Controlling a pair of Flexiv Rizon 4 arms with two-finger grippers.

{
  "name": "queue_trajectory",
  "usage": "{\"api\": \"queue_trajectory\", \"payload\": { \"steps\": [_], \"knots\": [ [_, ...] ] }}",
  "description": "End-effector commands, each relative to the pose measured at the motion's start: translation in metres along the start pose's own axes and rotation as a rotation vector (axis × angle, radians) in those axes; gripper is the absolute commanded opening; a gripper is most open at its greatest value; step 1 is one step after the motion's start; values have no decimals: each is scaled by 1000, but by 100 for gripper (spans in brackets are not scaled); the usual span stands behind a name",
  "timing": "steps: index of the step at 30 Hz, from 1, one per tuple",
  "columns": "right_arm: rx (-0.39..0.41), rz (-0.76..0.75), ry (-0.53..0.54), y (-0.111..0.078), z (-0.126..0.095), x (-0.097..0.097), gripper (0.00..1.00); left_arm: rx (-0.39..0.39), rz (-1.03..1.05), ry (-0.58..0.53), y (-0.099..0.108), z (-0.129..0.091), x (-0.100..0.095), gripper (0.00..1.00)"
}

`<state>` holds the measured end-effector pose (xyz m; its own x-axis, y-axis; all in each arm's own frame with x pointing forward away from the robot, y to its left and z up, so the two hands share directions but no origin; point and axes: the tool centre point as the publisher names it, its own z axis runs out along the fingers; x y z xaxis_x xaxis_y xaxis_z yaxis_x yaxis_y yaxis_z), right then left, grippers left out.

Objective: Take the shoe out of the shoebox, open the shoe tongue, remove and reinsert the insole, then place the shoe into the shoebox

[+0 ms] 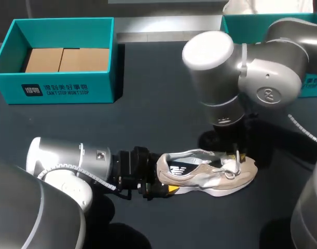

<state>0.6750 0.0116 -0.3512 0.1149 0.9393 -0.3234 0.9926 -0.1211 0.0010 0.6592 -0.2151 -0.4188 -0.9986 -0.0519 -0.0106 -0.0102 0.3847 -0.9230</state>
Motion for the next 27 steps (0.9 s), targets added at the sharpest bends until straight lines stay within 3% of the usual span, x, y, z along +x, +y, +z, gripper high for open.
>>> {"api": "queue_trajectory", "payload": {
  "steps": [1,6,18,27],
  "knots": [
    [-3,15,60,3,2,-14,35,-2,1,-1,1,2,0,0],
    [3,20,60,9,10,-22,46,-2,1,-1,1,2,0,0],
    [38,43,67,-4,15,-47,48,-2,1,-1,1,2,0,0],
    [78,25,34,-12,27,-49,54,-2,1,-1,1,2,0,0]
  ]
}}
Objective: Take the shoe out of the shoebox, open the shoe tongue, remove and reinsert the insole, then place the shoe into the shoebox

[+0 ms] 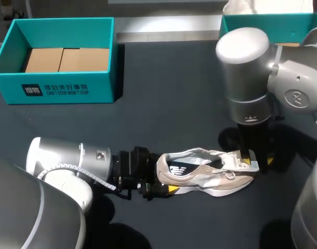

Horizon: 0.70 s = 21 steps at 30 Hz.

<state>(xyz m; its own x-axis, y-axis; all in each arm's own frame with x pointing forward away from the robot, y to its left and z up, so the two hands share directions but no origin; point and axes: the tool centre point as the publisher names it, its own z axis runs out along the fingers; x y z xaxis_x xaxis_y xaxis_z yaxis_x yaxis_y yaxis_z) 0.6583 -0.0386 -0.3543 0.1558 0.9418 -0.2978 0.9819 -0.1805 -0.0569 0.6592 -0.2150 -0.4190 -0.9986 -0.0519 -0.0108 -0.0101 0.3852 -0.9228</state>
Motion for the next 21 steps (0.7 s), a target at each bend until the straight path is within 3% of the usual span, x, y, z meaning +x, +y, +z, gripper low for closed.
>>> {"api": "queue_trajectory", "payload": {
  "steps": [1,6,12,16,21],
  "knots": [
    [8,-17,-2,-3,9,-1,56,-2,0,-1,0,2,0,0],
    [32,-11,-18,-1,16,-4,57,-2,0,-1,0,2,0,0],
    [-62,-30,59,9,-33,-3,65,-2,0,-1,0,2,0,0],
    [-135,-63,109,18,-68,3,84,-2,0,-1,0,2,0,0],
    [-197,-126,144,27,-99,13,98,-2,0,-1,0,2,0,0]
  ]
}}
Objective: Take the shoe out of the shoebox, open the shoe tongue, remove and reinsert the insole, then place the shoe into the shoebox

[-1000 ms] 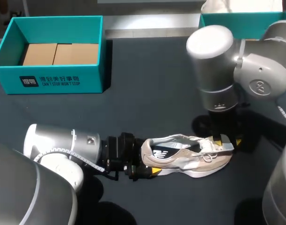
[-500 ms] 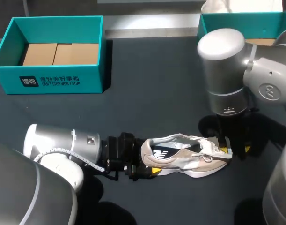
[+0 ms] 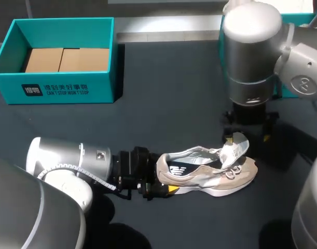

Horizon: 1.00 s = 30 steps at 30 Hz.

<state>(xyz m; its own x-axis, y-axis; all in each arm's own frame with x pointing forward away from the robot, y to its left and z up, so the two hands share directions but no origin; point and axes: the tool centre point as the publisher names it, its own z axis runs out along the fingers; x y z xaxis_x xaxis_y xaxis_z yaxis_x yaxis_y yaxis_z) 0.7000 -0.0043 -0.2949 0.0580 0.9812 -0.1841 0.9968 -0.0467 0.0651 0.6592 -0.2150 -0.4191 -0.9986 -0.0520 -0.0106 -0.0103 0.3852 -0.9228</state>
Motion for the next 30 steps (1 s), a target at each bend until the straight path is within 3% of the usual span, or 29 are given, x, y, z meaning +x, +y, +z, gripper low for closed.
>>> {"api": "queue_trajectory", "payload": {
  "steps": [1,8,12,18,22,30],
  "knots": [
    [-60,-33,34,2,-35,-1,100,-1,1,-1,0,2,0,0],
    [-118,-219,100,18,-69,24,100,-1,1,-1,0,2,0,0],
    [-97,-390,157,26,-80,38,100,-1,1,-1,0,2,0,0],
    [-116,-745,121,28,-89,59,100,-1,1,-1,0,2,0,0],
    [-59,-975,65,26,-94,65,100,-1,1,-1,0,2,0,0],
    [-59,-975,65,26,-94,65,100,-1,1,-1,0,2,0,0]
  ]
}}
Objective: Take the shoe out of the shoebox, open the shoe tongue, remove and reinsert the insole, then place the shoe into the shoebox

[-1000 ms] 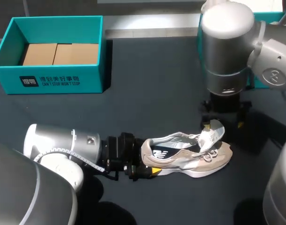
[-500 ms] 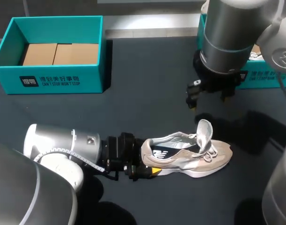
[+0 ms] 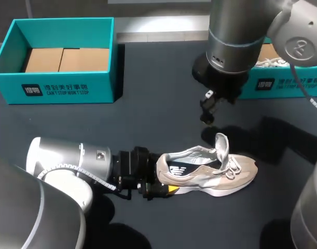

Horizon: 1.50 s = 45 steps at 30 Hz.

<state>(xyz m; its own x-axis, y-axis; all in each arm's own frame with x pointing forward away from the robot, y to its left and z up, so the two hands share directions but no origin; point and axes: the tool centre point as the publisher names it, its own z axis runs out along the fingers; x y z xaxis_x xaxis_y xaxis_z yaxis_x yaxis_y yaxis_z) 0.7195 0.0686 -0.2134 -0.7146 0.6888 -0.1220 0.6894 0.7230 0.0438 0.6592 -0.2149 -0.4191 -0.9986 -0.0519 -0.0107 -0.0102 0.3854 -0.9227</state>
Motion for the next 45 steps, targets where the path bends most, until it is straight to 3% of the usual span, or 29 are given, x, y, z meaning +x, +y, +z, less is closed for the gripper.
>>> {"api": "queue_trajectory", "payload": {
  "steps": [1,6,11,13,21,40,45],
  "knots": [
    [66,-125,-6,9,0,1,100,-1,0,-1,0,2,0,0],
    [66,-125,-6,9,0,1,100,-1,0,-1,0,2,0,0],
    [0,-436,56,-3,0,-4,100,-1,0,-1,0,2,0,0],
    [-19,-492,73,-5,-2,-4,100,-1,0,-1,0,2,0,0],
    [-73,-621,151,-7,-2,28,100,-1,0,-1,0,2,0,0],
    [-75,-631,154,-5,-1,31,100,-1,0,-1,0,2,0,0],
    [-100,-682,225,-6,7,57,100,-1,0,-1,0,2,0,0]
  ]
}}
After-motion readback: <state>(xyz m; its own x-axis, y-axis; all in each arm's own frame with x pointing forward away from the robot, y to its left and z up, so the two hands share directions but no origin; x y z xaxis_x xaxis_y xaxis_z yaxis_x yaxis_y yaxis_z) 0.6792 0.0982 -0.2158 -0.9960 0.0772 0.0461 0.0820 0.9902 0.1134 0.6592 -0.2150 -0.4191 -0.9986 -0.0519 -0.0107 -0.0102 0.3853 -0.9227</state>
